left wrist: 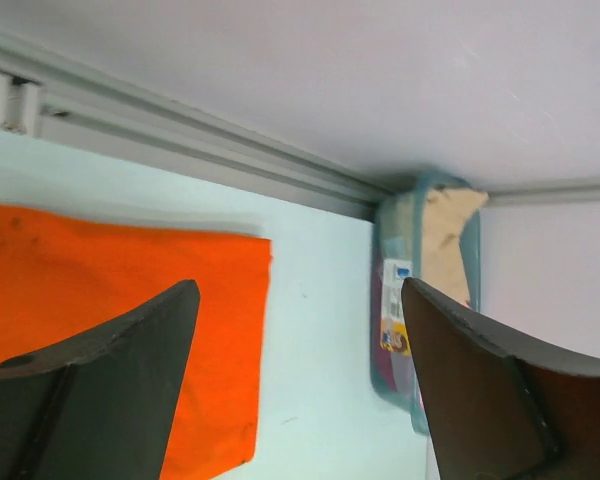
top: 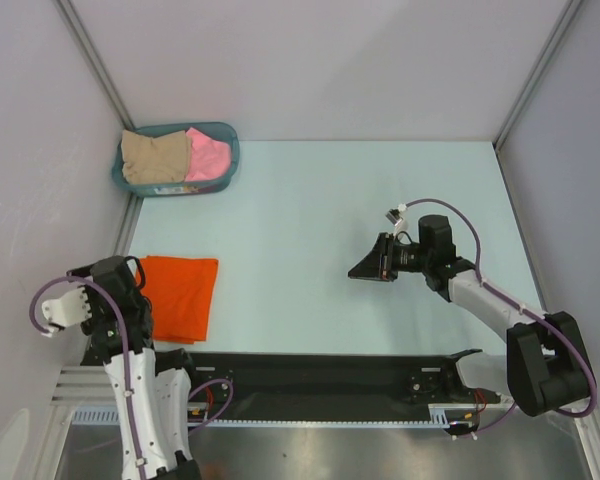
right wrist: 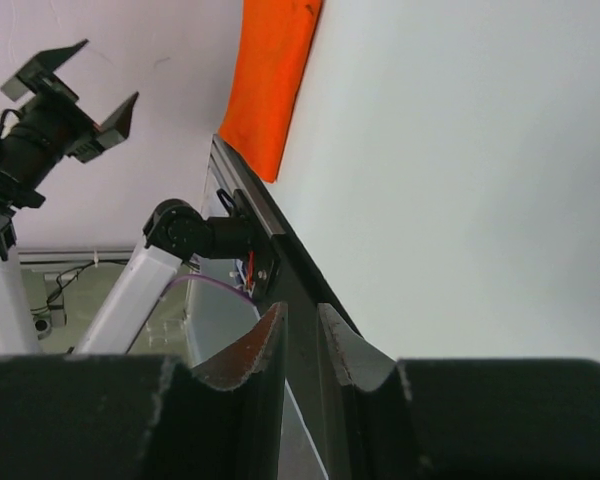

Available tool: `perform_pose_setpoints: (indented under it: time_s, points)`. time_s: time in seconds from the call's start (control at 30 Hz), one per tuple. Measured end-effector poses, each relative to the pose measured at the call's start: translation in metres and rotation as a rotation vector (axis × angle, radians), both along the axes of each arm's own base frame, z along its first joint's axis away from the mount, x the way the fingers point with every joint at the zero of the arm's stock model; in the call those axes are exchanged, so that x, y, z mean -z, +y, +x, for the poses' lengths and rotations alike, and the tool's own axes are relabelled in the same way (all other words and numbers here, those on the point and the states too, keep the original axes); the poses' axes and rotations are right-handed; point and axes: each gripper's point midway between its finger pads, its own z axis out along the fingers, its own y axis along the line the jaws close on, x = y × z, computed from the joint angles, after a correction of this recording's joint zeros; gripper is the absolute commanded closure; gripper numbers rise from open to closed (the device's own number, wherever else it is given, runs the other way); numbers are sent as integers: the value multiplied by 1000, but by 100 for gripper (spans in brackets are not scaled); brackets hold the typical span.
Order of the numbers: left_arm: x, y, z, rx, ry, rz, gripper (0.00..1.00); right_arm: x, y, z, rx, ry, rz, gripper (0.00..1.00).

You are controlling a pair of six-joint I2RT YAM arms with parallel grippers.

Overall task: Fold and stack the t-shirts
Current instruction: Neatly place the folded tshirt to the corner, then reset both grippers

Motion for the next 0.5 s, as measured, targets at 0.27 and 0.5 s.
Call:
perform_pose_setpoints:
  time_s: [0.27,0.5]
  points:
    - [-10,-74,99,521,161,81,6,-1,-2,3,27,-19,-16,71]
    - [12,-258,143,1232,195,203,0,3,-12,10,128,-56,-36,68]
